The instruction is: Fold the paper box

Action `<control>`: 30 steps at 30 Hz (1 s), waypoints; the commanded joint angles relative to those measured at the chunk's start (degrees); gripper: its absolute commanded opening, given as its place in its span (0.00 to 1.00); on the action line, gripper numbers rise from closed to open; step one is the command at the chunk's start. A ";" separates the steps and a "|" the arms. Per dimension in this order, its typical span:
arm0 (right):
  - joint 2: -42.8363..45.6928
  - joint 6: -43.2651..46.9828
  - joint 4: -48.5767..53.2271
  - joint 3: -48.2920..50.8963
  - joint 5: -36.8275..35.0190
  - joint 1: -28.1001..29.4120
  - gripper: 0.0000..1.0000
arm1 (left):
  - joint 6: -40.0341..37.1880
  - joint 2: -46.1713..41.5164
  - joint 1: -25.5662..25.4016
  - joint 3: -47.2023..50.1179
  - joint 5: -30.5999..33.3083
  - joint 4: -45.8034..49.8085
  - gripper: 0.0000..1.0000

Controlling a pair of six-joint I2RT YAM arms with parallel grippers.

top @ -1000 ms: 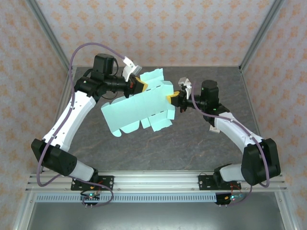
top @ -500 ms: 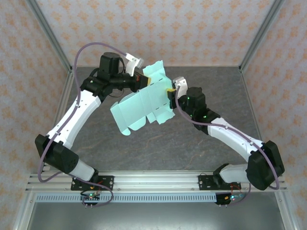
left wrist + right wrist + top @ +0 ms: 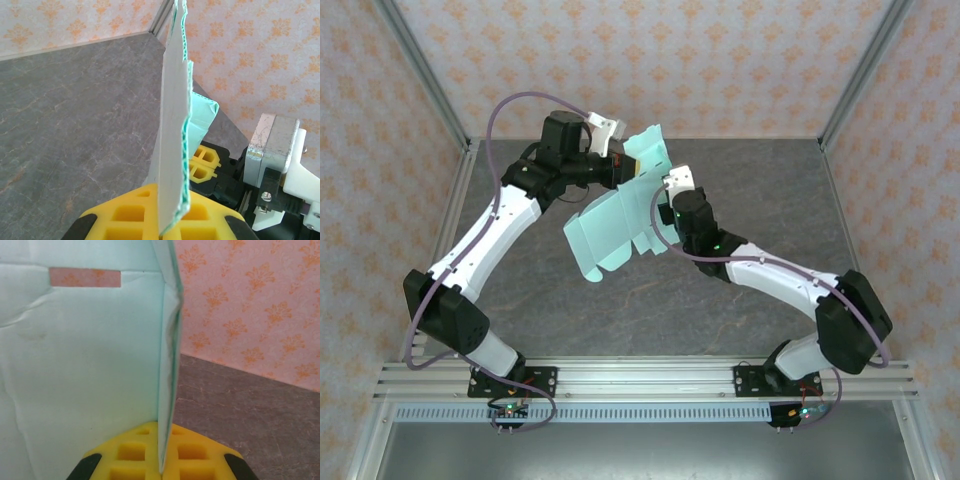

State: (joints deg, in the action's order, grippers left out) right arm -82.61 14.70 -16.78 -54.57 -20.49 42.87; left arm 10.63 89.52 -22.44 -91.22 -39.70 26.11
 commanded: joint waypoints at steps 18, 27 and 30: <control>-2.26 9.79 44.48 -18.10 55.26 -19.58 0.00 | 1.40 -2.41 1.17 12.55 4.26 -1.63 0.24; -5.74 17.82 56.58 -22.52 59.51 -23.74 0.00 | 1.34 -6.03 1.60 16.78 6.14 -2.57 0.60; -8.08 20.68 60.34 -25.16 59.26 -24.04 0.00 | -0.31 -7.39 2.02 18.10 7.95 -1.45 0.65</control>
State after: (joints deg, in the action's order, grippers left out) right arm -89.21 30.28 36.77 -76.14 36.62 19.18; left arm 11.97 85.30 -21.21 -74.17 -34.37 23.77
